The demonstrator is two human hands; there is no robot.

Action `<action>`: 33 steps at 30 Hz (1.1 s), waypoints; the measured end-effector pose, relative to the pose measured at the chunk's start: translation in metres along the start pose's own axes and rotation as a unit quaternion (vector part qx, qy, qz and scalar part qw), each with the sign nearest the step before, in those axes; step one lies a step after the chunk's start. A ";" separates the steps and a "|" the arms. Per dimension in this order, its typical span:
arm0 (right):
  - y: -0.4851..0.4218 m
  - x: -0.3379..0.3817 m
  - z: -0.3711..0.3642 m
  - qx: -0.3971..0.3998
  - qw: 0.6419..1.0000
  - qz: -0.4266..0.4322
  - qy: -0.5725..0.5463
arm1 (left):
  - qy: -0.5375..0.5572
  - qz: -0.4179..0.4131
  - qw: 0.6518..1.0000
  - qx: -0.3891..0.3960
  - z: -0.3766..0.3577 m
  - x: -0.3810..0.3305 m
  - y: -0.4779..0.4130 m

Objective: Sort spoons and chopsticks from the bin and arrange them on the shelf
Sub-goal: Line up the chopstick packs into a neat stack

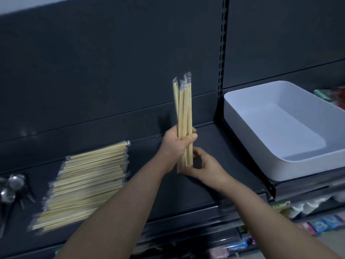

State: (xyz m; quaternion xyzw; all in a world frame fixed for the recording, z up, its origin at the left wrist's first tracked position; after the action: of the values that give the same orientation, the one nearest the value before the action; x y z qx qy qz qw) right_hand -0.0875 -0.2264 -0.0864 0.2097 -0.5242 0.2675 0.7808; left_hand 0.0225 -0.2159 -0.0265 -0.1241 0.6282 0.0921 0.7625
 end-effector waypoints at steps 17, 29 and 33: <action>0.006 0.001 -0.018 -0.028 0.997 -0.013 -0.068 | 0.080 0.012 0.997 0.019 -0.002 -0.004 0.020; -0.002 0.041 -0.072 0.080 0.946 0.035 0.313 | 0.164 0.094 0.950 -0.248 0.112 0.036 0.050; -0.004 0.072 -0.135 0.084 0.917 0.084 0.382 | 0.164 0.135 0.892 -0.398 0.211 0.066 0.101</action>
State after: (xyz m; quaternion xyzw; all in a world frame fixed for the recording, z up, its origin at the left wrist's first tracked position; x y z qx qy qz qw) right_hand 0.0329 -0.1331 -0.0682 0.1119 -0.1772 0.4347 0.8758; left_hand 0.2027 -0.0564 -0.0602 -0.3443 0.6658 0.4152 0.5155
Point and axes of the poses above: each hand's wrist, its own y-axis away from the middle knuckle, its own z-axis out of the back of the hand, x = y × z, the point moved 6 cm from there along -y, towards the middle knuckle, and after that the axes turned 1 degree about z, right-handed, at the moved point
